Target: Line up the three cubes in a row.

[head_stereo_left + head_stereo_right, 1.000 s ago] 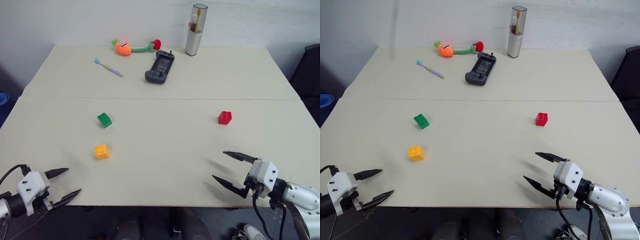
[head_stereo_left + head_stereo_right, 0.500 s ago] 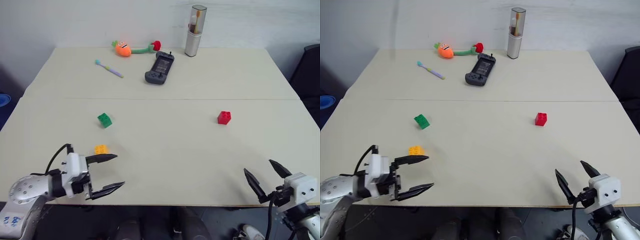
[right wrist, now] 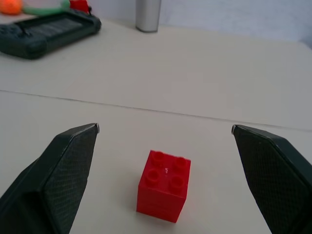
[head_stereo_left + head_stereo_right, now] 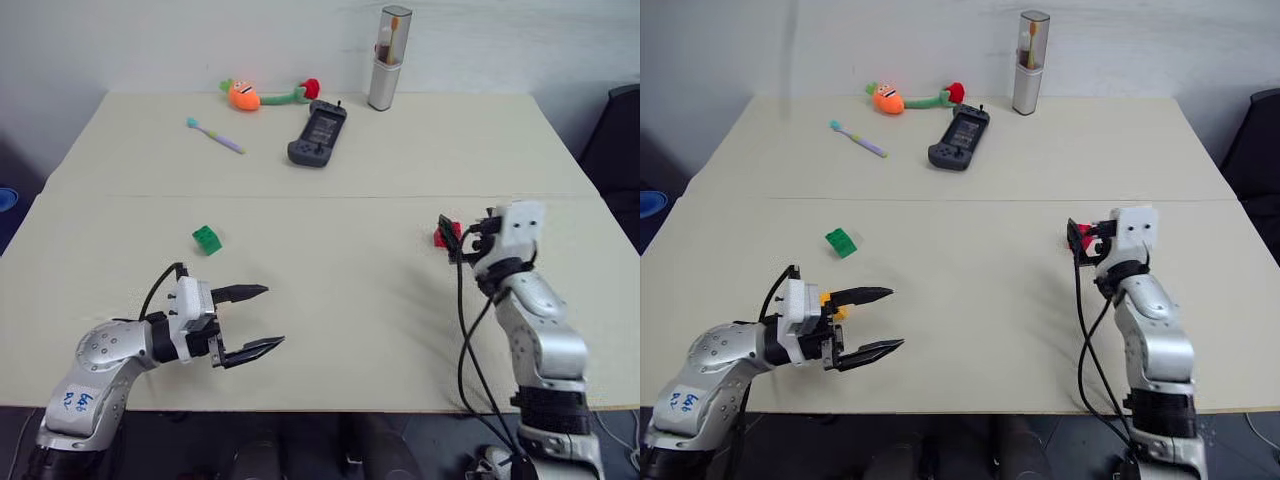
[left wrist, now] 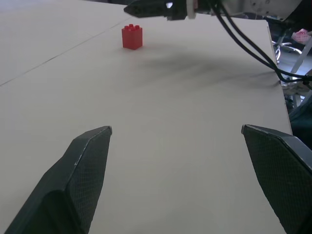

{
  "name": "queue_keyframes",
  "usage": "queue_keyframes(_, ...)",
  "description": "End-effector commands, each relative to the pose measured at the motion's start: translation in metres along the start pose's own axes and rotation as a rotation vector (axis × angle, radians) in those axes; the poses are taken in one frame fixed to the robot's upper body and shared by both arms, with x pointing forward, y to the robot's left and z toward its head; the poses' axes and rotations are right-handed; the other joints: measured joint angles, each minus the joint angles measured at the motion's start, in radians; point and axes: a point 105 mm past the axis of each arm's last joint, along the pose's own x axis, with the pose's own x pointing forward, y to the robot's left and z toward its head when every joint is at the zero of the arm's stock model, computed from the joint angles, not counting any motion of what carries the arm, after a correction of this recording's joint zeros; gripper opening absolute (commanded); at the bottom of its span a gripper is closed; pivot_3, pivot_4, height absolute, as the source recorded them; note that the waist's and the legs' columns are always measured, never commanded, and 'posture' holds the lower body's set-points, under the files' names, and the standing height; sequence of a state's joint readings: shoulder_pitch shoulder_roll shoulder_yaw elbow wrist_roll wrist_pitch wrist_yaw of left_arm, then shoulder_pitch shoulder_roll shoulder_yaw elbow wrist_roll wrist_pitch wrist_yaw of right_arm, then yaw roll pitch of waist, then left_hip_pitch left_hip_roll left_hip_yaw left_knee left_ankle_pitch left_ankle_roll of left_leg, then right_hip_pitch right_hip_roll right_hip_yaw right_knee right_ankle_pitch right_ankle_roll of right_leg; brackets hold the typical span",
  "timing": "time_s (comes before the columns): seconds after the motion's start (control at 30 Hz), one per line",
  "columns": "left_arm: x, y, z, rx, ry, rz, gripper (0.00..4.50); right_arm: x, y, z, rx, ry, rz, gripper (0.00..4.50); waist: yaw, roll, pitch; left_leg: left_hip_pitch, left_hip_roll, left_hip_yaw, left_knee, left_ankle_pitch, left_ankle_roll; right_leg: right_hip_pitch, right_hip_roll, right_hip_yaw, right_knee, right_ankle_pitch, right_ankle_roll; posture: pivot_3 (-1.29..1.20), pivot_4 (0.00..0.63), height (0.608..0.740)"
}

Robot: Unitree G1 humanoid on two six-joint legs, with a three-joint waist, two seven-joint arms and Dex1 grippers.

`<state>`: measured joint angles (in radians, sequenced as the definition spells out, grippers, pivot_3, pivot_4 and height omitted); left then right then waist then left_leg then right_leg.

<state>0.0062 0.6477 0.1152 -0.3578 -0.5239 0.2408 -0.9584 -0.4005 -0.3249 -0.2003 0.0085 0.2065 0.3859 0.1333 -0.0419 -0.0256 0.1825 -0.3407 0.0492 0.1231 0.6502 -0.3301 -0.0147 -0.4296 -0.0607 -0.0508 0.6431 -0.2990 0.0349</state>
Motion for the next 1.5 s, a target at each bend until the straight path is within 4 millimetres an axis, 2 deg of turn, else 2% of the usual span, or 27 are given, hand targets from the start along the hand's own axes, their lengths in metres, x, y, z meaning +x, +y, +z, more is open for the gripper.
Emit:
queue_keyframes(0.03, 0.002, -0.003, 0.012, 0.047, -0.024, 0.001, 4.49, 0.015, 0.0, 0.005, 0.004, -0.015, -0.023, 4.5, -0.001, 0.0, 0.0, 0.0, 0.0, 0.0, 0.0, 0.0, 0.0, 0.0, 0.0, 0.0, 0.0, 0.0, 0.0, 0.0, 0.15, 0.74)
queue_keyframes(0.1, 0.0, -0.004, 0.012, 0.053, -0.019, 0.013, 4.49, 0.021, 0.0, -0.003, 0.053, 0.017, -0.058, 4.5, -0.006, 0.0, 0.0, -0.001, 0.0, 0.0, 0.001, 0.0, 0.001, 0.0, 0.0, 0.0, 0.0, 0.0, 0.001, 0.0, 0.15, 0.74)
queue_keyframes(0.2, -0.003, -0.002, 0.012, 0.063, -0.014, 0.037, 4.5, 0.023, 0.004, -0.008, 0.093, 0.039, -0.054, 3.87, -0.013, 0.0, 0.0, 0.0, 0.0, 0.0, 0.0, 0.001, 0.0, 0.0, 0.0, 0.0, 0.001, 0.0, 0.001, 0.0, 0.15, 0.74)
queue_keyframes(0.37, -0.006, -0.001, 0.013, 0.067, -0.013, 0.055, 4.5, 0.02, 0.021, -0.01, 0.127, 0.049, 0.012, 2.19, -0.014, 0.0, 0.0, 0.0, 0.001, 0.0, 0.0, 0.001, 0.0, 0.0, 0.0, 0.0, 0.001, 0.0, 0.001, 0.0, 0.15, 0.74)
queue_keyframes(0.43, -0.007, 0.0, 0.012, 0.07, -0.011, 0.058, 4.5, 0.019, 0.023, -0.003, 0.12, 0.019, 0.041, 1.48, -0.014, 0.0, 0.0, 0.0, 0.001, 0.0, 0.0, 0.001, 0.0, 0.0, 0.0, 0.0, 0.001, 0.0, 0.001, 0.0, 0.15, 0.74)
queue_keyframes(0.5, -0.007, 0.001, 0.013, 0.072, -0.01, 0.061, 4.5, 0.016, 0.029, 0.011, 0.13, -0.032, 0.136, 1.49, -0.013, 0.0, 0.0, 0.0, 0.001, 0.0, -0.001, 0.001, 0.0, 0.0, 0.0, 0.0, 0.001, 0.0, 0.001, 0.0, 0.15, 0.74)
queue_keyframes(0.53, -0.008, 0.001, 0.013, 0.072, -0.008, 0.063, 4.5, 0.009, 0.044, 0.024, 0.114, -0.071, 0.312, 1.49, -0.013, 0.001, 0.0, 0.0, 0.0, 0.0, -0.001, 0.001, 0.0, 0.0, 0.0, 0.0, 0.0, 0.0, 0.001, 0.0, 0.15, 0.74)
queue_keyframes(0.6, -0.009, 0.002, 0.013, 0.072, -0.005, 0.065, 4.5, -0.01, 0.067, 0.037, 0.034, -0.117, 0.6, 1.49, -0.011, 0.001, 0.001, -0.001, 0.0, 0.0, -0.001, 0.0, 0.002, 0.0, 0.0, 0.0, 0.0, 0.0, 0.001, 0.0, 0.15, 0.74)
queue_keyframes(0.63, -0.011, 0.002, 0.012, 0.069, 0.0, 0.064, 4.5, -0.032, 0.082, 0.04, -0.078, -0.141, 0.834, 1.49, -0.01, 0.001, 0.001, -0.001, 0.0, 0.0, -0.001, -0.001, 0.004, 0.0, 0.0, 0.0, -0.001, 0.0, 0.001, 0.0, 0.15, 0.74)
queue_keyframes(0.67, -0.013, 0.002, 0.01, 0.066, 0.009, 0.059, 4.5, -0.053, 0.089, 0.031, -0.206, -0.111, 1.053, 1.49, -0.009, 0.001, 0.001, 0.0, 0.001, -0.001, -0.001, -0.002, 0.005, 0.0, 0.0, -0.001, -0.001, 0.0, 0.001, 0.0, 0.15, 0.74)
queue_keyframes(0.73, -0.016, 0.002, 0.007, 0.059, 0.023, 0.049, 4.5, -0.074, 0.087, 0.006, -0.432, 0.003, 1.328, 1.49, -0.007, 0.001, 0.001, 0.0, 0.001, -0.002, -0.001, -0.003, 0.007, 0.002, 0.001, -0.002, -0.004, 0.0, 0.001, 0.0, 0.15, 0.74)
queue_keyframes(0.77, -0.017, 0.002, 0.006, 0.058, 0.028, 0.046, 4.5, -0.077, 0.086, 0.001, -0.462, 0.03, 1.394, 1.49, -0.01, 0.001, 0.001, 0.001, 0.001, -0.002, -0.001, -0.003, 0.007, 0.003, 0.001, -0.003, -0.005, 0.0, 0.001, 0.0, 0.15, 0.74)
queue_keyframes(0.93, -0.019, 0.0, 0.004, 0.04, 0.033, 0.036, 4.5, -0.076, 0.096, -0.009, -0.454, -0.013, 1.556, 1.49, -0.013, 0.0, 0.002, 0.002, 0.001, -0.001, 0.0, -0.003, 0.007, 0.003, 0.001, -0.002, -0.003, 0.002, 0.003, 0.0, 0.15, 0.74)
queue_keyframes(1.07, -0.02, -0.011, 0.0, 0.021, 0.047, 0.002, 4.5, -0.062, 0.102, -0.022, -0.435, -0.015, 1.531, 1.49, -0.011, 0.0, 0.002, 0.002, 0.001, -0.001, 0.0, 0.0, 0.001, 0.002, 0.0, -0.002, -0.003, 0.001, 0.002, 0.0, 0.15, 0.74)
queue_keyframes(1.17, -0.021, -0.012, 0.0, 0.025, 0.053, 0.009, 4.5, -0.061, 0.106, -0.028, -0.437, -0.012, 1.547, 1.49, -0.005, 0.0, 0.002, 0.001, 0.001, -0.001, 0.0, 0.0, 0.001, 0.002, -0.001, -0.002, -0.003, 0.001, 0.001, 0.0, 0.15, 0.74)
queue_keyframes(1.37, -0.025, -0.005, 0.001, 0.04, 0.063, 0.032, 4.5, -0.057, 0.111, -0.025, -0.38, -0.015, 1.513, 1.49, -0.002, 0.0, 0.002, 0.001, 0.001, -0.001, 0.001, 0.0, 0.002, 0.002, -0.001, -0.002, -0.002, 0.001, 0.001, 0.0, 0.15, 0.74)
queue_keyframes(1.43, -0.025, -0.005, 0.0, 0.041, 0.067, 0.037, 4.5, -0.058, 0.113, -0.018, -0.353, -0.047, 1.511, 2.24, -0.004, 0.0, 0.002, 0.001, 0.001, -0.001, 0.001, 0.0, 0.002, 0.002, -0.001, -0.002, -0.001, 0.001, 0.001, 0.0, 0.15, 0.74)
queue_keyframes(1.5, -0.027, -0.003, 0.0, 0.043, 0.071, 0.047, 4.5, -0.06, 0.112, -0.012, -0.34, -0.068, 1.51, 2.77, -0.004, 0.0, 0.002, 0.001, 0.001, -0.001, 0.001, 0.0, 0.002, 0.002, -0.001, -0.003, -0.001, 0.001, 0.001, 0.0, 0.15, 0.74)
